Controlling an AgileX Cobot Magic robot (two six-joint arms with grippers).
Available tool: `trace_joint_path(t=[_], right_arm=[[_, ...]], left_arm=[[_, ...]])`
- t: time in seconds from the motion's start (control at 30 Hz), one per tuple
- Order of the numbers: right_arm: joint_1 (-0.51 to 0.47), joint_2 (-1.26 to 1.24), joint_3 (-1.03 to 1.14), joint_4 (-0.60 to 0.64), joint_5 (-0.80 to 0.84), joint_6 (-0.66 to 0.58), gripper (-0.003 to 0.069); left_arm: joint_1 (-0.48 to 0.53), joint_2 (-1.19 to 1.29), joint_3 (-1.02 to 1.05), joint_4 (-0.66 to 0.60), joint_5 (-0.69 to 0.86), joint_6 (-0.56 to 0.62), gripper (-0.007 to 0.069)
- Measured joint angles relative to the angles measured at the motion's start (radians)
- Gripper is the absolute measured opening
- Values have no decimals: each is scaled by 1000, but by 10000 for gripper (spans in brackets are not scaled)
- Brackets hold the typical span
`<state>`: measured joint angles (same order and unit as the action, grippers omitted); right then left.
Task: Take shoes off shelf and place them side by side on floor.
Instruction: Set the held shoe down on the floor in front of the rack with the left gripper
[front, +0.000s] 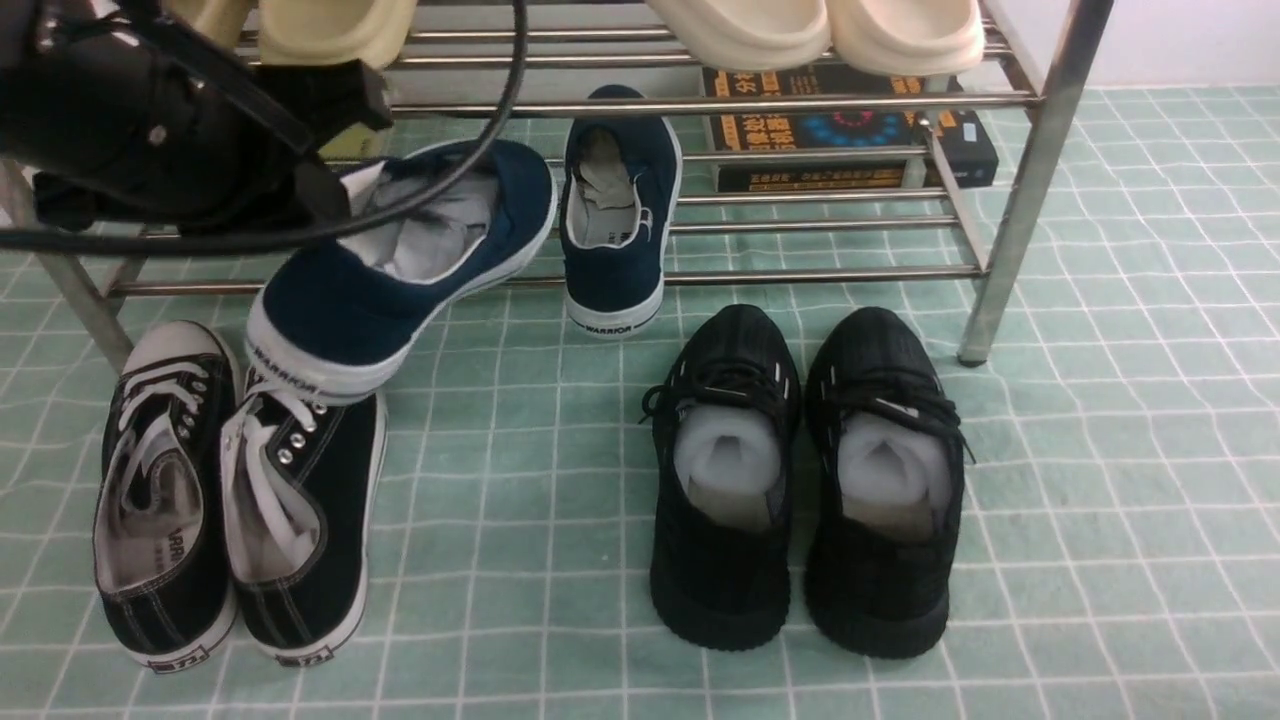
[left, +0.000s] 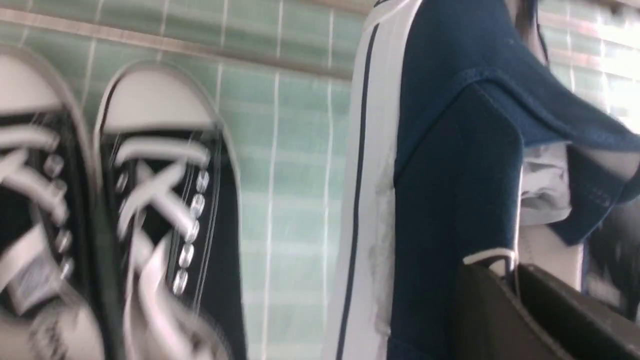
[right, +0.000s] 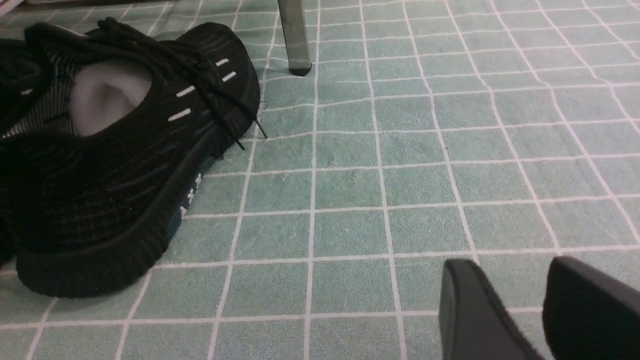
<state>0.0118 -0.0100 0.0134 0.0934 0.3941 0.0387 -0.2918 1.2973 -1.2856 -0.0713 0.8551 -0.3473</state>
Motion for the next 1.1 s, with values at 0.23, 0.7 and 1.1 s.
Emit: trace_joint_path(t=[0.23, 0.7, 1.1], right_arm=[[0, 0, 0, 0, 0, 0, 239], [0, 0, 0, 0, 0, 0, 239], [0, 0, 0, 0, 0, 0, 239]], left_arm=[[-61, -53, 216, 36, -65, -92, 52], [-61, -18, 472, 30, -476, -421, 52], [-61, 92, 474, 23, -488, -463, 58]])
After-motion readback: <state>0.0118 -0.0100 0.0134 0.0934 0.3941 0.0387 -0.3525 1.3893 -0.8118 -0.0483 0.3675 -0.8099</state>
